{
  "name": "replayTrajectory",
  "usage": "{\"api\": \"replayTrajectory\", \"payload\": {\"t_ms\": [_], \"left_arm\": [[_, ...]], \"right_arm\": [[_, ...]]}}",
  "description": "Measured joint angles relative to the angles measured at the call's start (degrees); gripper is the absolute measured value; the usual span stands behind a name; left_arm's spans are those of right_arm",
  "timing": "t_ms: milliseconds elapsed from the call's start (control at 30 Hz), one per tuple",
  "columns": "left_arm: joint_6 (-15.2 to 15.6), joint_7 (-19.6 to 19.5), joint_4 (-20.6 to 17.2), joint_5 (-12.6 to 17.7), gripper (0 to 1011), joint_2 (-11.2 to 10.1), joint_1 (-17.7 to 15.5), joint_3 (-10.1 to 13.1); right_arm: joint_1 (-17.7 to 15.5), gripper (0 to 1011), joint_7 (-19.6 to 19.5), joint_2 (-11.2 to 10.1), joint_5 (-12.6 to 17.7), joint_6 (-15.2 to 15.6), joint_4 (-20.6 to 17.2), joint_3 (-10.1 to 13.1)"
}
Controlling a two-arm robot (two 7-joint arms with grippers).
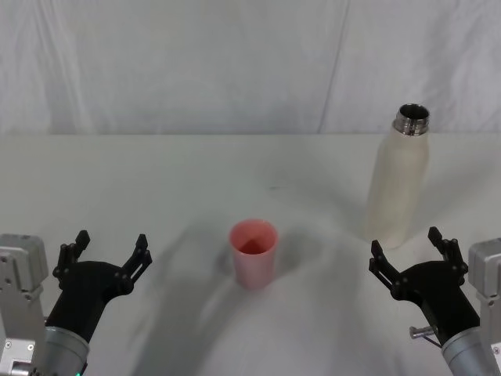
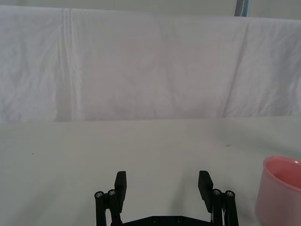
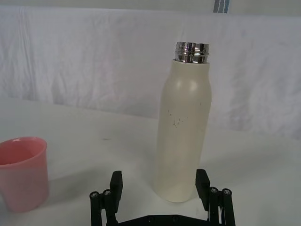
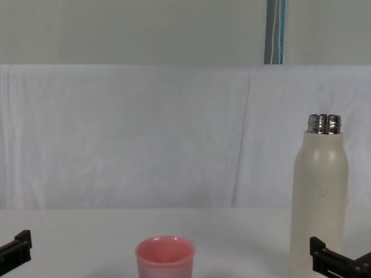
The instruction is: Grasp the thermos with one hand and pour water into the cup lid.
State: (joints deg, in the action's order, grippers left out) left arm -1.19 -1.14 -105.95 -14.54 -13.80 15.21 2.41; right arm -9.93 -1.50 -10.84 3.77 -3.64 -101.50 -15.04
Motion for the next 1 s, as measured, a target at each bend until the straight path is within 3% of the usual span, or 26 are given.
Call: {"api": "replayTrajectory", "payload": {"t_ms": [1000], "left_arm": [[0.0, 0.0, 0.0, 0.0, 1001, 0.0, 0.0, 0.0]], "right_arm": [[0.0, 1001, 0.0, 0.0, 0.0, 0.0, 0.0, 0.0]]}}
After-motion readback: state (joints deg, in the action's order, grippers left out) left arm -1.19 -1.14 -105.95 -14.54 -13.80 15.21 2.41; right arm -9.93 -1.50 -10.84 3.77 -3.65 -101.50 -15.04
